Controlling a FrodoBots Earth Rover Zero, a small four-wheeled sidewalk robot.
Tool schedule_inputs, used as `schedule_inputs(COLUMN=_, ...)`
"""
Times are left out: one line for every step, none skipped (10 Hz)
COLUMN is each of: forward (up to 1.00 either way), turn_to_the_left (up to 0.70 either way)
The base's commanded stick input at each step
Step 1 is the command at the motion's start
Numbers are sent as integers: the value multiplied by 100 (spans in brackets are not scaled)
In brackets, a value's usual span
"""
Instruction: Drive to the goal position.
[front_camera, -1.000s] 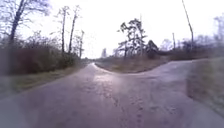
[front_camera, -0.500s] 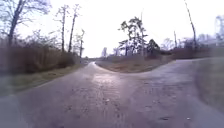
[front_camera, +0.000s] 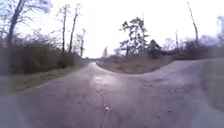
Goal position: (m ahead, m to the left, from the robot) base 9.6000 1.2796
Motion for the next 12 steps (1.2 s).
schedule_inputs(forward=100, turn_to_the_left=0)
schedule_inputs(forward=100, turn_to_the_left=0)
schedule_inputs(forward=100, turn_to_the_left=0)
schedule_inputs(forward=100, turn_to_the_left=0)
schedule_inputs(forward=100, turn_to_the_left=3)
schedule_inputs(forward=100, turn_to_the_left=18)
schedule_inputs(forward=100, turn_to_the_left=36)
schedule_inputs(forward=100, turn_to_the_left=22)
schedule_inputs(forward=100, turn_to_the_left=4)
schedule_inputs(forward=100, turn_to_the_left=0)
schedule_inputs(forward=100, turn_to_the_left=0)
schedule_inputs(forward=100, turn_to_the_left=0)
